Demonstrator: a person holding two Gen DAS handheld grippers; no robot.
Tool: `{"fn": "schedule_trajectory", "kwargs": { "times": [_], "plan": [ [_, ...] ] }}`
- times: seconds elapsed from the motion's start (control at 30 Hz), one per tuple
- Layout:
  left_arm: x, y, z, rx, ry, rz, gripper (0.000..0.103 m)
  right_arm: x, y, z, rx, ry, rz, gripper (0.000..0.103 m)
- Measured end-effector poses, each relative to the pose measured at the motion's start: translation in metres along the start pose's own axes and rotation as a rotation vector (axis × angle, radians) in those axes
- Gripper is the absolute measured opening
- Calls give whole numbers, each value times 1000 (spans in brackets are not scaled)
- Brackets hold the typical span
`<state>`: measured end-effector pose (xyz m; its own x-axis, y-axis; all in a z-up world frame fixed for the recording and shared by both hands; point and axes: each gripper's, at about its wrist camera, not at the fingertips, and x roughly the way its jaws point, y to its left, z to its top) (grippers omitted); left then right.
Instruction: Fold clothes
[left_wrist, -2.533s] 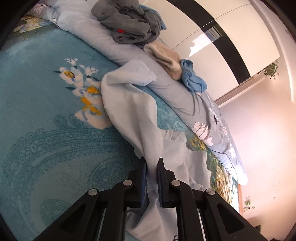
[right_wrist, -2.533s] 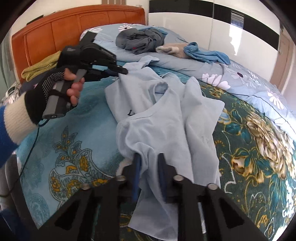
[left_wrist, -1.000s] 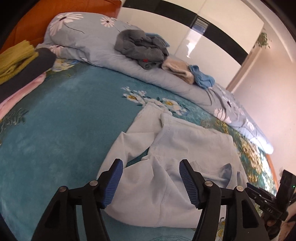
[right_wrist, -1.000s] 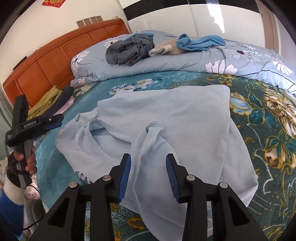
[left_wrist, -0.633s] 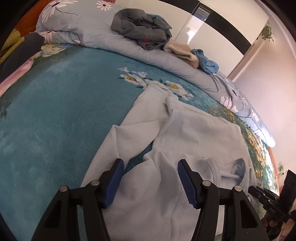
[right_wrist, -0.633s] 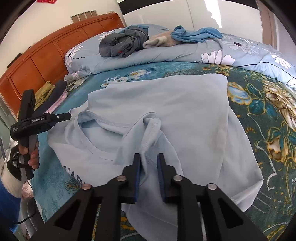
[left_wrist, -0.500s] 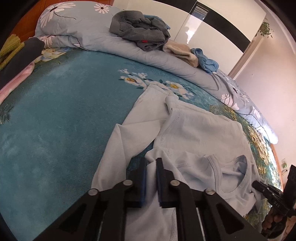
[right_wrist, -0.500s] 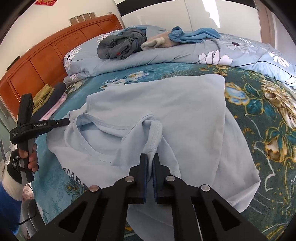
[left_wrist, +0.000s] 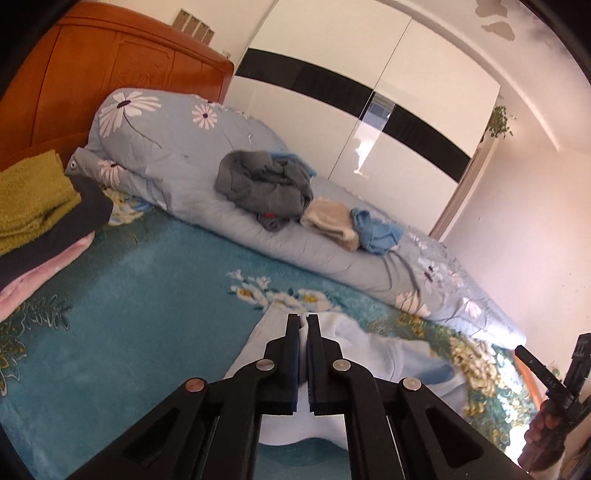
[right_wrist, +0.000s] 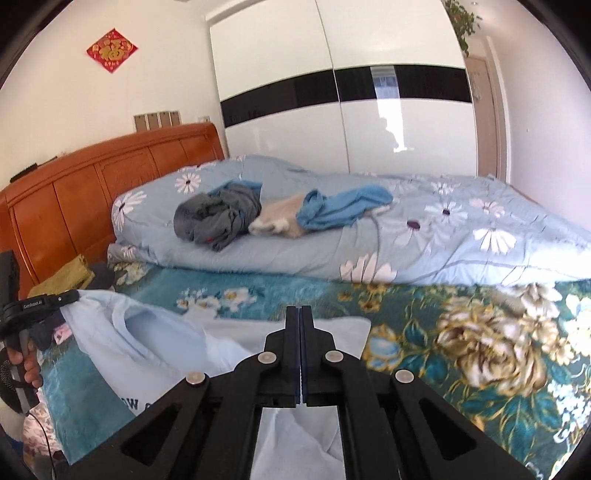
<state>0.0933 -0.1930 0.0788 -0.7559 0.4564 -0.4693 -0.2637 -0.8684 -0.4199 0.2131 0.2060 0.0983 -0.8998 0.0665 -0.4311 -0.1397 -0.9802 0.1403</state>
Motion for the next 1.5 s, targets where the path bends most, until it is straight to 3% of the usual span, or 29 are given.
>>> {"fn": "schedule_trajectory", "kwargs": {
  "times": [0.07, 0.17, 0.47, 0.53, 0.57, 0.6, 0.63, 0.77, 0.83, 0.9, 1.03, 1.23, 1.3, 1.4, 1.5],
  "plan": [
    [-15, -12, 12, 30, -28, 5, 3, -8, 5, 15, -19, -20, 24, 0],
    [-27, -26, 13, 75, -46, 16, 3, -8, 17, 14, -49, 22, 75, 0],
    [-18, -2, -22, 22, 27, 52, 3, 42, 46, -47, -96, 218, 163, 2],
    [-16, 6, -26, 2, 37, 57, 3, 60, 54, -60, -105, 265, 171, 16],
    [-16, 10, -28, -8, 43, 60, 3, 70, 58, -67, -109, 289, 175, 35],
    [-15, 13, -30, -17, 48, 62, 3, 79, 62, -74, -113, 313, 179, 46],
    [-15, 17, -32, -24, 52, 63, 3, 89, 66, -80, -117, 336, 182, 46],
    [-14, 24, -37, -34, 62, 69, 3, 125, 77, -103, -134, 429, 158, 46],
    [-15, 26, -39, -41, 61, 66, 3, 138, 77, -110, -128, 465, 136, 40],
    [-18, 27, -39, -44, 57, 62, 3, 145, 75, -114, -108, 488, 127, 1],
    [-27, 22, -37, -29, 36, 70, 3, 131, 74, -95, -108, 422, 83, 1],
    [-69, -1, -3, 3, -103, 83, 0, 55, 57, 5, -72, 107, 17, 1],
    [-93, -12, 15, 11, -166, 61, 0, 28, 53, 38, -60, 26, 45, 1],
    [-114, -28, 30, 34, -210, 36, 0, 4, 59, 66, -94, -32, 42, 1],
    [-109, -36, 25, 56, -182, 18, 0, -5, 67, 74, -134, -49, 30, 1]
  ]
}}
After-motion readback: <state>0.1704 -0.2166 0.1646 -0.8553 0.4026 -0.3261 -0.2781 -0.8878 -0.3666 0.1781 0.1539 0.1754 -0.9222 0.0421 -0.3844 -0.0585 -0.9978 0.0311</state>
